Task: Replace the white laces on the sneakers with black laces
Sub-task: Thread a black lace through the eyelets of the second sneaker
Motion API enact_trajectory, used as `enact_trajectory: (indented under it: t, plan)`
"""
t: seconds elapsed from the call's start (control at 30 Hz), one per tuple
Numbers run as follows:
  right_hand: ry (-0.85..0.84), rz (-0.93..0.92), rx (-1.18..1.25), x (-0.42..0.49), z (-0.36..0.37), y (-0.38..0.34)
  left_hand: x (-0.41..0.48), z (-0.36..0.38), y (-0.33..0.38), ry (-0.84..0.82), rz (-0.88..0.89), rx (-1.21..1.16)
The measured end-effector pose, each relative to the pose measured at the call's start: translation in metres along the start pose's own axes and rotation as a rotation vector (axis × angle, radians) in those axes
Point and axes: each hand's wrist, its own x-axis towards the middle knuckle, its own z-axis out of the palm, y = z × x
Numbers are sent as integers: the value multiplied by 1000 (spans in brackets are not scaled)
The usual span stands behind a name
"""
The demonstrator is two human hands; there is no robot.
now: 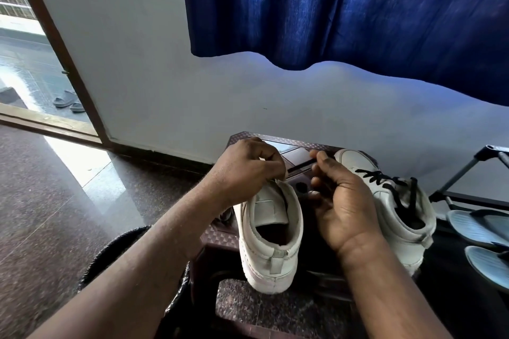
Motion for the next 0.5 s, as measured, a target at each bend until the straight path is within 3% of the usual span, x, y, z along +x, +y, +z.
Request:
enact_trajectory:
  t: [0.17, 0.5]
  plan:
    - [35, -94, 58, 0, -3, -8, 5, -4, -11, 184, -181, -29]
    - [40, -211, 126, 1, -6, -9, 9, -6, -24, 208, -189, 95]
